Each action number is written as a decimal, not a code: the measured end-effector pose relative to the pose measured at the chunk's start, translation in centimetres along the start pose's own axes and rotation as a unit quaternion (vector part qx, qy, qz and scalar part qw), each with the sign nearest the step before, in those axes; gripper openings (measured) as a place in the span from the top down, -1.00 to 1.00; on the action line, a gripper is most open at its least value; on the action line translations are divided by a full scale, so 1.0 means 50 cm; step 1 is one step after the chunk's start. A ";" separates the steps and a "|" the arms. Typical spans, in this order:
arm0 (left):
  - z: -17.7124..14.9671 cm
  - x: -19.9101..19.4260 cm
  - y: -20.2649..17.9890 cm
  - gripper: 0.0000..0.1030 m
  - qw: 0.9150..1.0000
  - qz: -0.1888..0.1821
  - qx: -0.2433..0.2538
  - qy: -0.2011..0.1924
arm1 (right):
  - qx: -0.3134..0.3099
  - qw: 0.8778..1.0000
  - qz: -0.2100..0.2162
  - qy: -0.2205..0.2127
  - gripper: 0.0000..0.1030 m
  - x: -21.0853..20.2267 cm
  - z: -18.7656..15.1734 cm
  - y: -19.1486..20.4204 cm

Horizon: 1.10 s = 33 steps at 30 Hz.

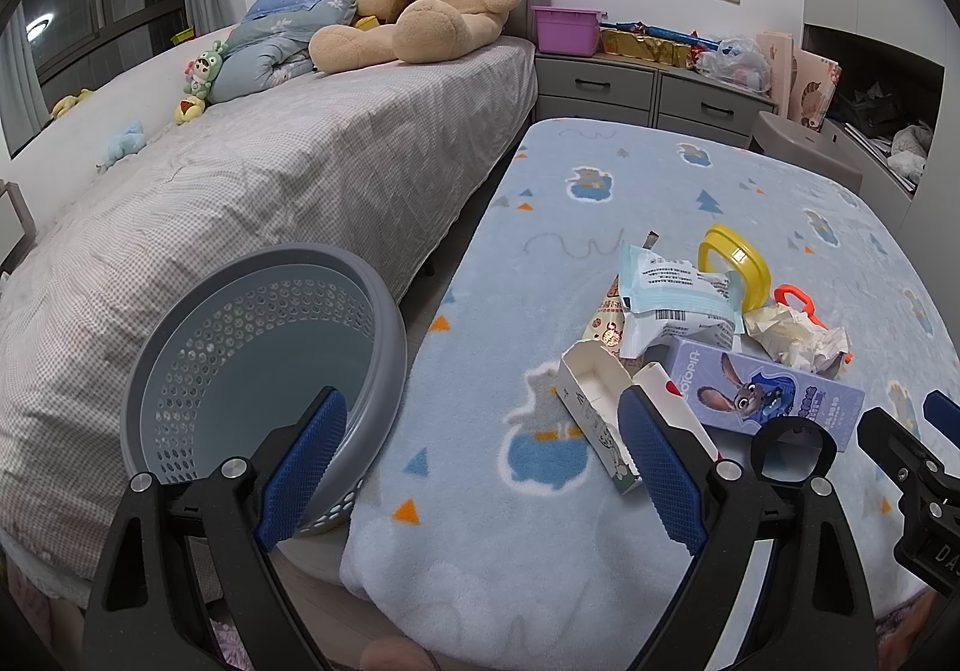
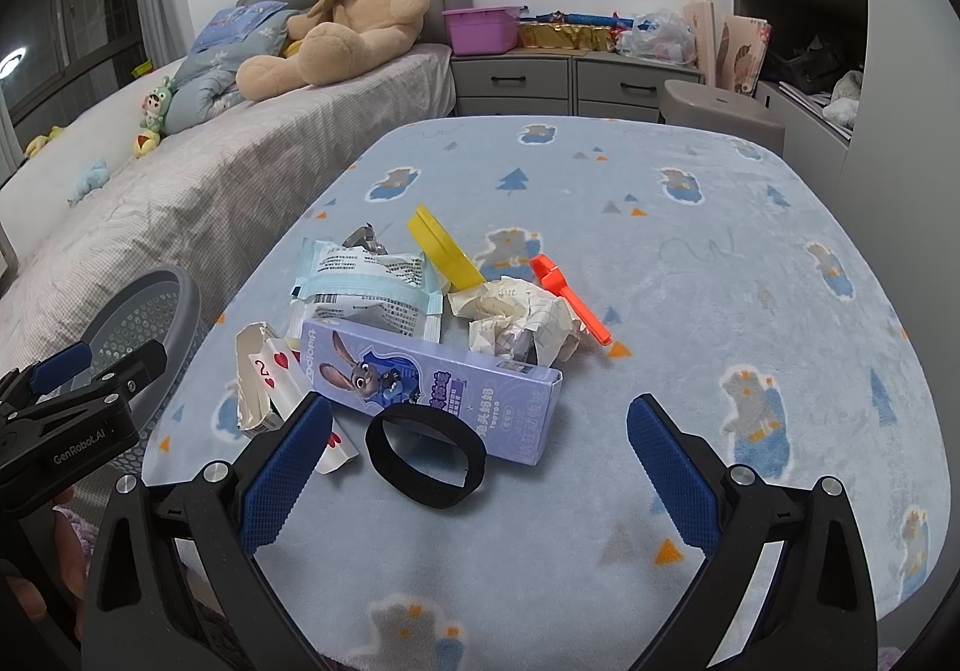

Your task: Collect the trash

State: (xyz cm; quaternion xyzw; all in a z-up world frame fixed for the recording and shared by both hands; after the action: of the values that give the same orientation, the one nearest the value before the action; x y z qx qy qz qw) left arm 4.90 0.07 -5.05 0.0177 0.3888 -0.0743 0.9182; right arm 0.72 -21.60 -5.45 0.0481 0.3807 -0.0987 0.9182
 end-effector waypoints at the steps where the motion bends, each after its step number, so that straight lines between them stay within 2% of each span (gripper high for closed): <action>1: 0.000 0.000 0.000 -0.71 1.000 0.000 0.000 0.000 | 0.000 1.000 0.000 0.000 -0.88 0.000 0.000 0.000; 19: 0.001 -0.011 0.005 -0.71 1.000 -0.001 -0.002 0.006 | 0.000 1.000 0.004 0.004 -0.88 -0.001 -0.002 0.001; 25: -0.023 0.011 0.009 -0.71 1.000 0.003 -0.002 0.016 | -0.002 1.000 0.010 0.007 -0.88 -0.005 -0.008 0.005; 33: -0.044 0.024 -0.002 -0.71 1.000 0.011 0.003 0.028 | 0.002 0.999 0.023 0.025 -0.88 0.012 -0.018 -0.032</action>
State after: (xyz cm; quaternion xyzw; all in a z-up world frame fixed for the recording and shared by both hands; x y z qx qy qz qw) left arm 4.13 0.03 -7.42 0.0268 0.4139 -0.0650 0.9076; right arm 0.16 -23.09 -6.54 0.0613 0.4022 -0.0768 0.9103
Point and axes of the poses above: each gripper's, at about its wrist camera, not at the fingertips, and x roughly the way its jaws point, y to its left, z to its top, the point moved 7 cm from there along x, roughly the way its jaws point, and after that the axes turned 8 degrees about -z, right-handed, at the moved point
